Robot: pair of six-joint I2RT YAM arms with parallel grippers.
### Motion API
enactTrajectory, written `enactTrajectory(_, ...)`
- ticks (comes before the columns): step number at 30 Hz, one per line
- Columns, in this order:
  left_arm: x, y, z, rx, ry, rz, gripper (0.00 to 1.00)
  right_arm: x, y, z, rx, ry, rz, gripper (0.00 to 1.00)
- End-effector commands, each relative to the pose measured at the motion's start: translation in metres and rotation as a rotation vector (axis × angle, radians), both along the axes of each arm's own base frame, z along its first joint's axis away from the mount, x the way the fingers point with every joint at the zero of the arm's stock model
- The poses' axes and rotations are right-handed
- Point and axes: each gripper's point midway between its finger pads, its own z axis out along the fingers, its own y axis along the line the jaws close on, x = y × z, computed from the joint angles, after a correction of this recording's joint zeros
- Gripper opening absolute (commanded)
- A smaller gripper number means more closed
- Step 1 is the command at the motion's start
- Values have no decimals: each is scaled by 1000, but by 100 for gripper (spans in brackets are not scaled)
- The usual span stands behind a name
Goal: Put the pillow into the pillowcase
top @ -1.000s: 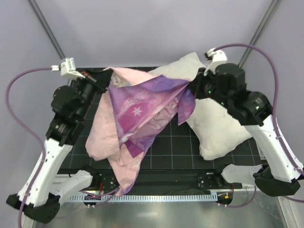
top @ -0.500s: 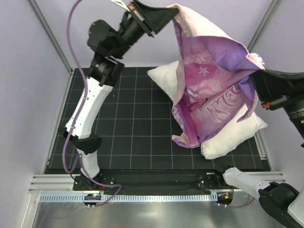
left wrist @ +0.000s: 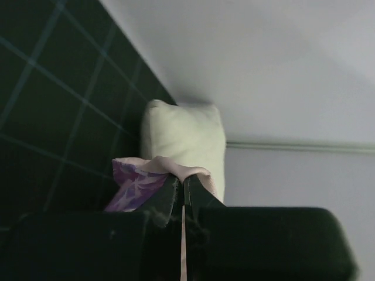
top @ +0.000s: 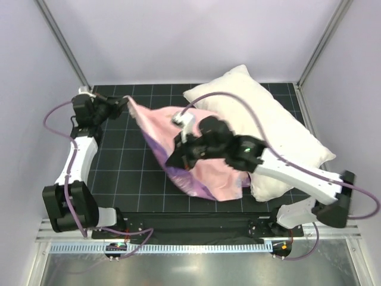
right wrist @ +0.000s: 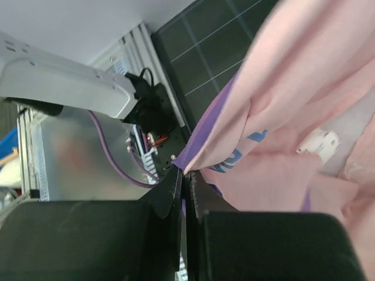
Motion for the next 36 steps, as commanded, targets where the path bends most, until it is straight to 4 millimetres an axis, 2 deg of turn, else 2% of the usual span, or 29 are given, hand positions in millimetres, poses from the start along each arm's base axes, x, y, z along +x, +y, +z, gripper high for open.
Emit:
enactTrajectory(1,-26,52,19,101,-52,139,0,-42,46,65,189,-104,127,4)
enactTrajectory(2,-31,61,10,119,-12,171,4,-49,60,57,169,-93,156,4)
enactTrajectory(3,-35,73,2,144,22,215,11,-57,76,51,150,-85,196,15)
enactTrajectory(4,-41,84,5,188,12,246,20,-59,84,45,137,-77,209,28)
enactTrajectory(5,-45,94,1,211,30,278,40,-59,88,43,133,-75,215,43)
enactTrajectory(6,-49,101,2,234,33,305,51,-58,89,35,117,-72,212,55)
enactTrajectory(7,-53,114,5,269,37,375,61,-50,88,36,122,-95,166,73)
enactTrajectory(8,-62,119,9,318,49,400,78,-44,85,34,117,-108,132,77)
enactTrajectory(9,-68,125,15,345,46,434,84,-40,79,25,93,-115,102,80)
enactTrajectory(11,-81,135,32,402,22,507,94,-20,57,28,72,-150,-26,85)
enactTrajectory(12,-86,136,36,418,17,512,94,-13,48,17,42,-145,-63,85)
enactTrajectory(13,-88,135,40,428,4,509,94,-5,31,20,32,-137,-139,85)
enactTrajectory(14,-91,127,47,436,-26,472,94,18,14,15,11,-132,-245,85)
enactTrajectory(15,-92,122,47,436,-23,449,94,26,0,-6,-39,-106,-292,85)
enactTrajectory(16,-93,117,46,435,-24,420,94,34,-15,-5,-31,-94,-336,86)
enactTrajectory(17,-94,110,42,434,-15,384,95,54,-31,-13,-40,-63,-409,87)
enactTrajectory(18,-97,106,39,446,-15,368,95,61,-43,-35,-82,-34,-433,87)
enactTrajectory(19,-100,101,22,442,28,347,95,68,-52,-42,-94,-25,-459,88)
enactTrajectory(21,-106,96,7,438,48,335,100,88,-72,-66,-164,-14,-539,94)
enactTrajectory(22,-109,94,-19,431,100,322,100,93,-77,-74,-191,-11,-559,95)
enactTrajectory(23,-111,92,-30,425,120,321,100,101,-78,-92,-253,0,-571,95)
enactTrajectory(24,-113,90,-43,410,146,317,100,109,-84,-100,-294,4,-606,96)
enactTrajectory(25,-114,89,-65,400,184,306,100,114,-86,-109,-333,10,-626,96)
enactTrajectory(27,-114,84,-90,380,230,288,100,128,-94,-136,-455,30,-709,96)
enactTrajectory(29,-114,76,-112,377,255,261,100,135,-99,-151,-528,40,-762,96)
enactTrajectory(32,-106,67,-133,407,288,233,100,141,-109,-185,-663,69,-827,96)
enactTrajectory(33,-102,53,-134,431,280,193,100,142,-112,-193,-693,74,-839,96)
enactTrajectory(34,-99,50,-137,461,290,190,100,144,-115,-208,-734,83,-858,96)
enactTrajectory(36,-90,37,-145,512,311,139,100,146,-120,-221,-775,88,-884,96)
